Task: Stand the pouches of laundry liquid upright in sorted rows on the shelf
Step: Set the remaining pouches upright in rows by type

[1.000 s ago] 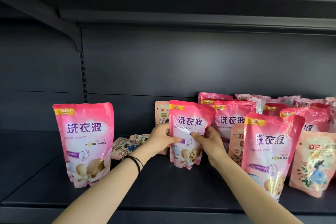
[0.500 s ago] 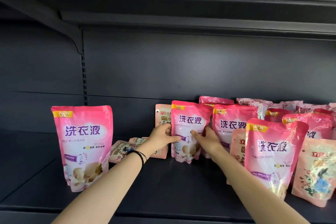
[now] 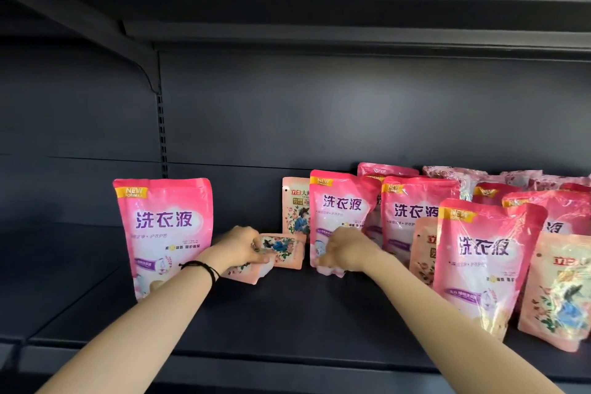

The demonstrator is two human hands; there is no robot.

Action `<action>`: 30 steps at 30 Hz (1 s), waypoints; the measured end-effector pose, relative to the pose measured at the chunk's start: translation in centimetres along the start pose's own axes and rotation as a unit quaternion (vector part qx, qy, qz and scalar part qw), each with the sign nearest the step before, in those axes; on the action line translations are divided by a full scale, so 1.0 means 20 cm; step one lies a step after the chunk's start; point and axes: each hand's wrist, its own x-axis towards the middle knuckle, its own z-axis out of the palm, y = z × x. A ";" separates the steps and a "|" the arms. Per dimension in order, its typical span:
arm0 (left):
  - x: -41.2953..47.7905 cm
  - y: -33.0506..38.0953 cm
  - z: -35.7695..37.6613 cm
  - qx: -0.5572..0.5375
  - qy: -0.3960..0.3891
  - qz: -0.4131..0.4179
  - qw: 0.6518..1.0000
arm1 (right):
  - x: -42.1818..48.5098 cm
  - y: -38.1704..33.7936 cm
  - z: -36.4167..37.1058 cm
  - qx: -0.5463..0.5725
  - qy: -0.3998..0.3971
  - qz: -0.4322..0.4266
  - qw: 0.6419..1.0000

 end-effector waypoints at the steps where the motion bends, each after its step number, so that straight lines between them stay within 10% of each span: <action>1: 0.00 -0.02 0.00 0.002 0.002 -0.005 1.000 | 0.01 -0.04 0.01 -0.011 0.005 -0.008 1.000; 17: 0.25 -0.16 -0.05 0.040 0.005 -0.077 0.996 | 0.42 -0.37 0.06 -0.074 0.022 -0.078 0.994; 30: 0.44 -0.22 0.11 -0.159 0.069 -0.222 0.959 | 0.43 -0.34 0.07 0.000 0.038 -0.094 0.995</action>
